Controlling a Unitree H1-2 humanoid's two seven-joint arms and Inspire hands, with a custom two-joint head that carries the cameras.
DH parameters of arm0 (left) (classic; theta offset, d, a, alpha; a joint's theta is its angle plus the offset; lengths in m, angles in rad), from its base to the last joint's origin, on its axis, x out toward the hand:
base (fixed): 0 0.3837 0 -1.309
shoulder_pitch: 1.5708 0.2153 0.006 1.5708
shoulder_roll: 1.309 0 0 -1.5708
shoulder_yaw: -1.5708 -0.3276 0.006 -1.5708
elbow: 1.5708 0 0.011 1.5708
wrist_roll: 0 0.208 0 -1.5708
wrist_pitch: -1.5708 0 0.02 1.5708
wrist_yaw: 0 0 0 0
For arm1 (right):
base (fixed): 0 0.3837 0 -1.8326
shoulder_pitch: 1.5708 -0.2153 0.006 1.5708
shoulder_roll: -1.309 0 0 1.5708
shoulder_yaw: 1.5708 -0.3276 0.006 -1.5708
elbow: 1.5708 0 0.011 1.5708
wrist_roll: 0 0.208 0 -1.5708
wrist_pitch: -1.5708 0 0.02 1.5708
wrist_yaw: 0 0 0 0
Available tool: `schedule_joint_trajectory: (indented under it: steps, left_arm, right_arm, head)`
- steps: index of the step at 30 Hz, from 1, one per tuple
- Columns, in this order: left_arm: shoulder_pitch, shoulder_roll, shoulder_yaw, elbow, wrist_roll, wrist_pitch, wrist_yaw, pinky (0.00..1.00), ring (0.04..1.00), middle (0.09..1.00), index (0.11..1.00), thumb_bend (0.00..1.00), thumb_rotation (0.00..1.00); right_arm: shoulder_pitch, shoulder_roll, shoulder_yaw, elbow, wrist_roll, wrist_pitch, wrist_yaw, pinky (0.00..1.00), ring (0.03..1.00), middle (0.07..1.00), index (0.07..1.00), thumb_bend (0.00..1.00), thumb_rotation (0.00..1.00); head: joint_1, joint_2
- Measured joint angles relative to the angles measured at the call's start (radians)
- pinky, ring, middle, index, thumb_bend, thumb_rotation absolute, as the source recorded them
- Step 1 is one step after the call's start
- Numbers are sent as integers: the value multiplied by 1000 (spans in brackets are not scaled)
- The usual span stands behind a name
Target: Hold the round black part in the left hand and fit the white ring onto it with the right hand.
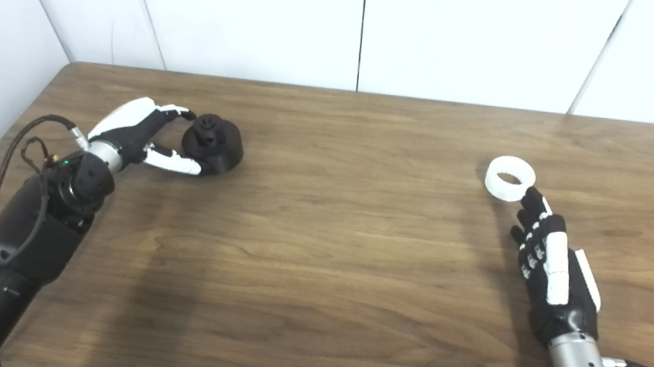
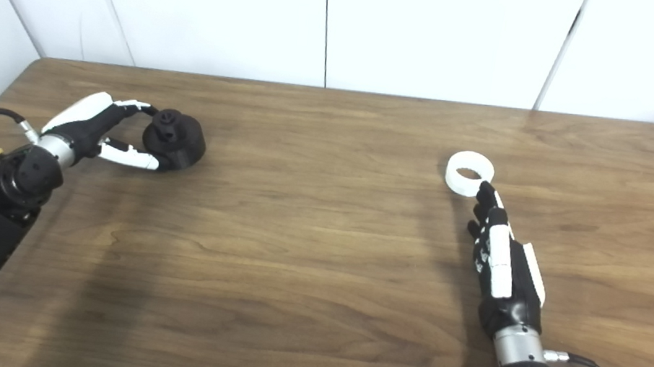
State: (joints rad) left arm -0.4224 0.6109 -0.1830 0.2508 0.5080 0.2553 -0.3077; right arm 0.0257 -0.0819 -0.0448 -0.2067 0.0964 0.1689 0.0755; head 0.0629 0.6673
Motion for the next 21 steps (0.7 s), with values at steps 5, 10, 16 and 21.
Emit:
schedule_joint_trajectory:
  steps: [5, 10, 16, 21]
  left_arm:
    - [-3, 0, -3, 19, -1, -26, 0, 942, 1000, 967, 869, 888, 428]
    - [-5, -4, -4, 34, -4, -40, 0, 951, 1000, 974, 868, 891, 424]
    - [-18, -21, -4, 55, -5, -41, 0, 950, 1000, 975, 859, 896, 409]
    - [-23, -33, -10, 73, -5, -67, 3, 943, 1000, 961, 854, 888, 406]
  right_arm:
    - [1, 0, 0, 0, -2, 0, 0, 1000, 1000, 991, 972, 643, 1000]
    - [1, 0, 0, 0, -2, 0, -1, 1000, 1000, 989, 972, 646, 1000]
    - [2, 0, 0, 0, -3, -2, -1, 1000, 1000, 992, 974, 644, 1000]
    - [3, 0, 0, -1, -6, -3, -2, 1000, 1000, 989, 971, 642, 1000]
  head:
    - [-3, 2]
    - [-6, 2]
    - [-8, 2]
    - [-8, 2]
